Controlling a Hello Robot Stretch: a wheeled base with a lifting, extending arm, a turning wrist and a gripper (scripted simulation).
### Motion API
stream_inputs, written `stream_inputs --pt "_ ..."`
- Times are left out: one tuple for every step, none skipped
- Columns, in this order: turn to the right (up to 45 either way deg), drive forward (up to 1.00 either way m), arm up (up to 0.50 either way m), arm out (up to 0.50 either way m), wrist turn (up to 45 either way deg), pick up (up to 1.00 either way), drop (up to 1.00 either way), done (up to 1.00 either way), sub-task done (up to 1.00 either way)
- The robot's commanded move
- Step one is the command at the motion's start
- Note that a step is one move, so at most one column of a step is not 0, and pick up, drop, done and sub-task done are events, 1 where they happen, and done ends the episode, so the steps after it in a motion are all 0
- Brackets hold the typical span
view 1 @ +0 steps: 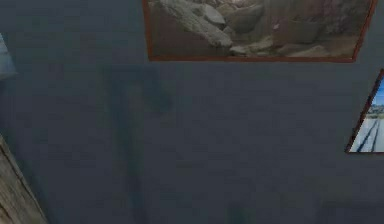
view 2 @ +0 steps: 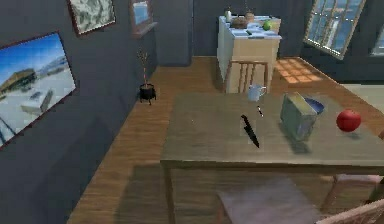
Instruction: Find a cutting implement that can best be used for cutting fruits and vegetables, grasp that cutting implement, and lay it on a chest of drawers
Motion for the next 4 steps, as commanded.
stream_inputs --pt "0.0 0.2 0.0 0.0 0.0 0.0 0.0 0.0 0.0" --pt "24.0 0.0 0.0 0.0 0.0 0.0 0.0 0.0 0.0" --pt "3.0 0.0 0.0 0.0 0.0 0.0 0.0 0.0 0.0" --pt "45.0 0.0 0.0 0.0 0.0 0.0 0.0 0.0 0.0"
